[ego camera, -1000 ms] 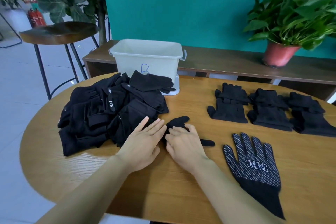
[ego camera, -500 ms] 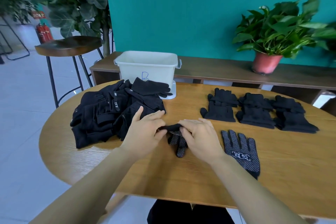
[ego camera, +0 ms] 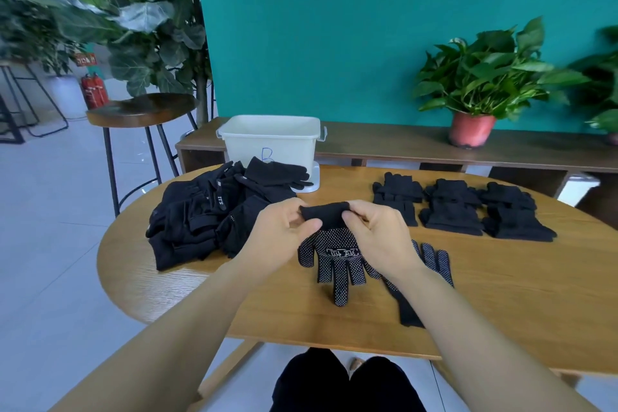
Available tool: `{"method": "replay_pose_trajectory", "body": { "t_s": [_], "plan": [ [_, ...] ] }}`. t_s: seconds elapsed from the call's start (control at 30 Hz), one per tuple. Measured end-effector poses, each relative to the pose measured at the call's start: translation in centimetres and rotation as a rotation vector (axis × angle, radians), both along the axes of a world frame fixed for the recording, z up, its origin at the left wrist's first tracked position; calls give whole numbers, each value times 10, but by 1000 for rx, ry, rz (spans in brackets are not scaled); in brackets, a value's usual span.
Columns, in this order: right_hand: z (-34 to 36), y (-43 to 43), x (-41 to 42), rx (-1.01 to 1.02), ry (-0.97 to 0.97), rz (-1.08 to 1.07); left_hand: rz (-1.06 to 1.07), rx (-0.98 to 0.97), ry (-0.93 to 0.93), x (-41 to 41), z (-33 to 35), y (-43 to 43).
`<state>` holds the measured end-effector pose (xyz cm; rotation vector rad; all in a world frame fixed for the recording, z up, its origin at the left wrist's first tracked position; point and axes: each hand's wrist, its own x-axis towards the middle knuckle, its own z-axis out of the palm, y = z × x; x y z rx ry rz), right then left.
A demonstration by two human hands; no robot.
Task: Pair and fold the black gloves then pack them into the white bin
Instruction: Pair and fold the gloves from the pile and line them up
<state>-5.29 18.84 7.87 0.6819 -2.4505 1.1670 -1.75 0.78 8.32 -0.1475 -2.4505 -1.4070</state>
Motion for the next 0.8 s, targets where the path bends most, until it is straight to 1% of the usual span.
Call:
{"method": "replay_pose_trajectory", "body": {
  "t_s": [0.1, 0.23, 0.3, 0.43, 0.53, 0.6, 0.67, 0.8],
  "plan": [
    [2, 2, 3, -65, -105, 14, 10, 42, 5, 6, 6, 2],
    [6, 1, 6, -244, -305, 112, -24, 59, -16, 11, 13, 4],
    [9, 0, 8, -286, -393, 127, -37, 72, -10, 12, 14, 4],
    [10, -4, 10, -270, -427, 95, -76, 110, -43, 10, 11, 1],
    [11, -9, 10, -310, -432, 113, -152, 127, -89, 10, 6, -2],
    [12, -11, 10, -348, -451, 129, -150, 119, -76, 9, 2, -4],
    [12, -11, 10, -366, -499, 155, -116, 150, -69, 7, 1, -5],
    [13, -8, 7, -198, -547, 104, -84, 159, -72, 5, 3, -6]
  ]
}}
